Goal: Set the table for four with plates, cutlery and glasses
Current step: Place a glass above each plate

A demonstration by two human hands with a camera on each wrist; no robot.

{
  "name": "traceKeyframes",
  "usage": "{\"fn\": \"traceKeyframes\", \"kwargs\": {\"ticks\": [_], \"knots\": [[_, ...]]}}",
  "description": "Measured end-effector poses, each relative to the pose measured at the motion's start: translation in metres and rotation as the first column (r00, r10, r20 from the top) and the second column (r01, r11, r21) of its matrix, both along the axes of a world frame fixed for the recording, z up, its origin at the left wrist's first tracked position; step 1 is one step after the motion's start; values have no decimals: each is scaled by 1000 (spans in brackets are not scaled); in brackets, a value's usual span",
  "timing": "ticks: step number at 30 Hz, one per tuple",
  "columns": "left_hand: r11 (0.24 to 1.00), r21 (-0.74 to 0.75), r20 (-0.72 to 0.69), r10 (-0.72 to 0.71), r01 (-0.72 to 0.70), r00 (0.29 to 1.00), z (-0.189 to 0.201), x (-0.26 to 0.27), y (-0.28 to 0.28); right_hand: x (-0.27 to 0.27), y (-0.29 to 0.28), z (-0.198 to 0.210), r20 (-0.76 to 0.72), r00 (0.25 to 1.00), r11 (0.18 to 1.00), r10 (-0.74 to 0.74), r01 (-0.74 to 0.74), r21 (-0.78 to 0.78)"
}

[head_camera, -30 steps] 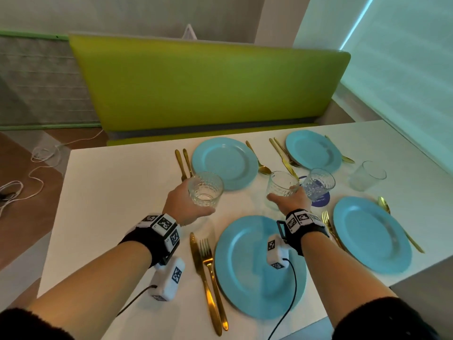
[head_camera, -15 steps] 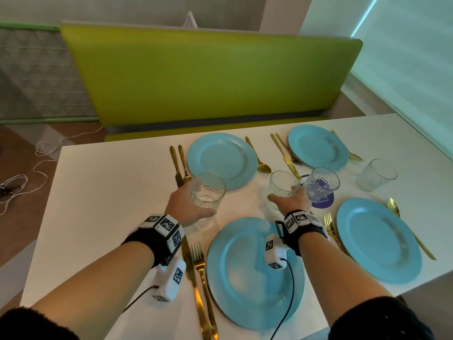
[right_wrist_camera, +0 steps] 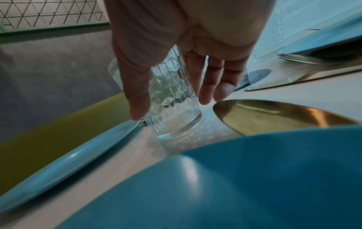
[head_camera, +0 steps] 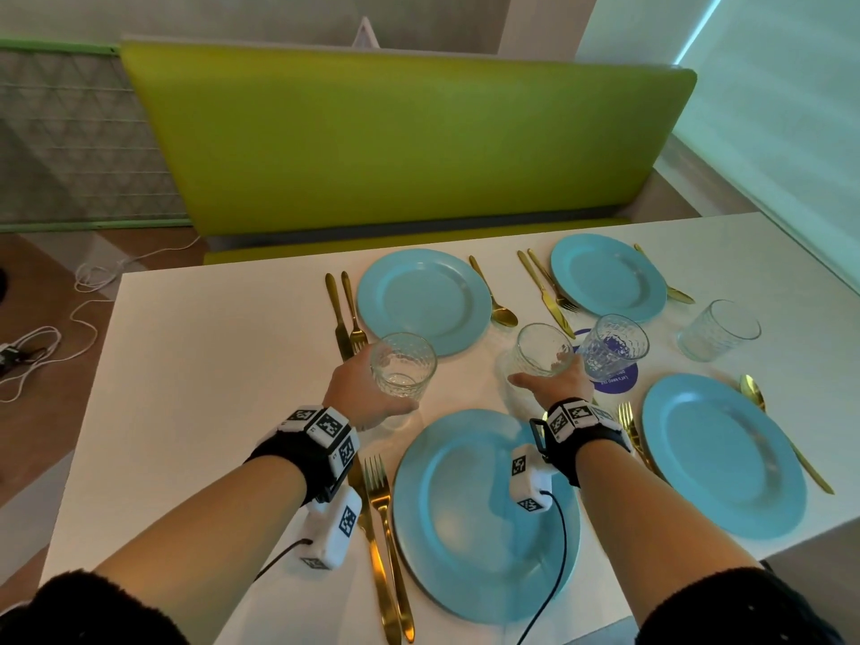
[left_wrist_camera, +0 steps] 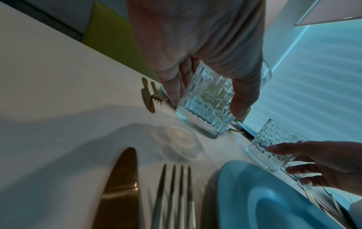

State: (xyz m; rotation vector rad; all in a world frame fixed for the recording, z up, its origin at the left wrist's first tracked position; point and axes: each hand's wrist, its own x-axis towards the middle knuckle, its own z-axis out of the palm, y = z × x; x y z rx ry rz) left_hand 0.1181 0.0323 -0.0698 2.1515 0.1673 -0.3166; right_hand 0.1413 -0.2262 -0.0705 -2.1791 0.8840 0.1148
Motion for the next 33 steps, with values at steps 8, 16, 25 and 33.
{"fn": "traceKeyframes", "kwargs": {"ticks": [8,16,25,33], "knots": [[999,13,-17,-34,34,999,-5,-1,0,-8,-17,8,-87,995,999,48,-46,27],[999,47,-43,-25,27,999,-13,-6,4,-19,-28,15,-82,996,998,41,-37,50],[1000,4,-103,-20,20,994,-16,-6,2,-31,-23,27,-40,999,998,14,-11,67],[997,-34,-134,-67,63,989,12,-9,11,-63,-14,55,9,1000,1000,2,-2,3]]}}
